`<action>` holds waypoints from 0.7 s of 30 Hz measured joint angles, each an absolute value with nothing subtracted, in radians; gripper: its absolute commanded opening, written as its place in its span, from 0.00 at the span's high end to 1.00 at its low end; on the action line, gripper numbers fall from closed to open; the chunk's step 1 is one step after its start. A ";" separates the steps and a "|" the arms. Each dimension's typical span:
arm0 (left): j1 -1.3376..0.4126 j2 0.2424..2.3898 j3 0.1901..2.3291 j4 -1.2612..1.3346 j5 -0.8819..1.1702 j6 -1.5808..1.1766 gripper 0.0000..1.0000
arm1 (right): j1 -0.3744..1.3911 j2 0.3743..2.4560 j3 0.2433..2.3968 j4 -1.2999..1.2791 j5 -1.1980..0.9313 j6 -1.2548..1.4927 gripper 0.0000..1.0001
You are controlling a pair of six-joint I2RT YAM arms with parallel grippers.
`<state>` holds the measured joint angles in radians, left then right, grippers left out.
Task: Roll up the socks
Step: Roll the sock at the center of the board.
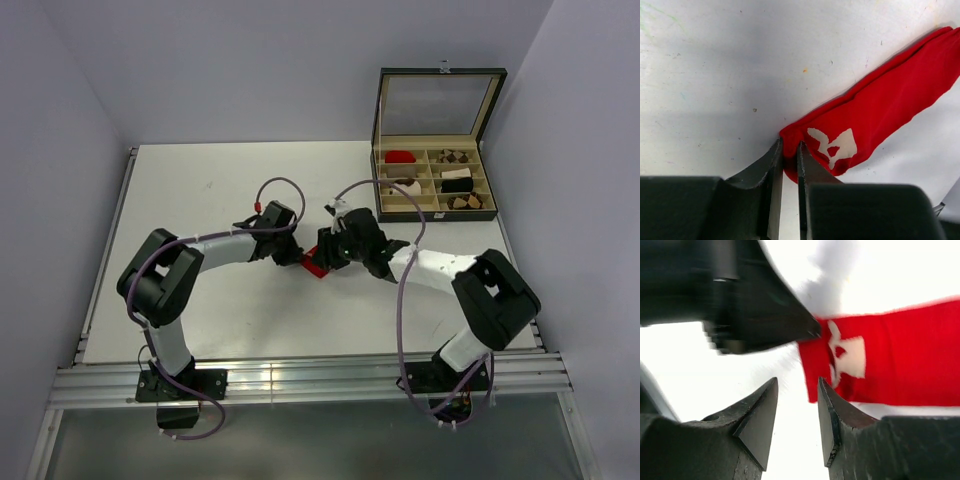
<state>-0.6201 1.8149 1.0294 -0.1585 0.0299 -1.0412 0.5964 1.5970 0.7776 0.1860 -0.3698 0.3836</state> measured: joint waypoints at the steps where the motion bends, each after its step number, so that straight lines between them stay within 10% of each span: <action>1: -0.623 1.815 1.035 -0.167 0.028 -1.036 0.86 | 0.631 1.569 0.778 0.182 -0.311 0.353 0.55; 21: -0.638 1.818 1.055 -0.210 0.024 -1.010 0.84 | 0.908 1.692 0.814 0.152 0.150 0.073 0.73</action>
